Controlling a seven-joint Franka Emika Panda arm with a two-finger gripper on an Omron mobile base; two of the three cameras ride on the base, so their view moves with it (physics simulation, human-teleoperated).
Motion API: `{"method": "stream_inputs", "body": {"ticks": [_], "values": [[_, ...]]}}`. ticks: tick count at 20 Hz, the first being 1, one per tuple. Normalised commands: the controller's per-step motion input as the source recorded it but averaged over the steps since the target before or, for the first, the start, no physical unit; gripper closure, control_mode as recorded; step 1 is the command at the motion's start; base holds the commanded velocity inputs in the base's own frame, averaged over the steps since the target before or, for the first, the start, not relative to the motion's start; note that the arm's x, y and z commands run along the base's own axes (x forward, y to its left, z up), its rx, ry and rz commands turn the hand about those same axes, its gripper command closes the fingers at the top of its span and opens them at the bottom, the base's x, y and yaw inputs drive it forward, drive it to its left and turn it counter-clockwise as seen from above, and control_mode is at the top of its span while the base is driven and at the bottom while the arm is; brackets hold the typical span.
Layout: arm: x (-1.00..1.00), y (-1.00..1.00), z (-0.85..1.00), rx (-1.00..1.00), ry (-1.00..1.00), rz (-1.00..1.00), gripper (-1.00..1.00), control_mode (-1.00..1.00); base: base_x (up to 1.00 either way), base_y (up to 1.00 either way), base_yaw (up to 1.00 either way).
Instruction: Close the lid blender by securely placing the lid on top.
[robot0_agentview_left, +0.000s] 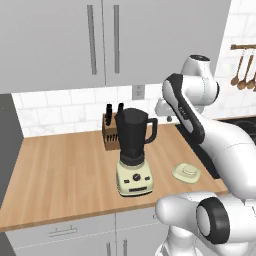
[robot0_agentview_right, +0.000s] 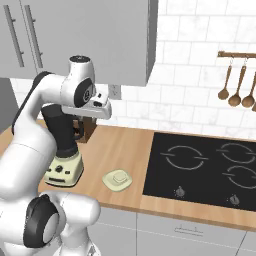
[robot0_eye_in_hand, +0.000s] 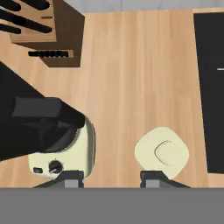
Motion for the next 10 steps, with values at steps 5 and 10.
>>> {"method": "stream_inputs", "body": {"ticks": [5,10], "values": [[-0.46,-0.39,-0.13,0.09,-0.01,-0.08,-1.00,-1.00,0.00,0.00,0.00],[-0.79,-1.00,-0.62,0.14,0.00,-0.07,-1.00,-1.00,0.00,0.00,0.00]]}}
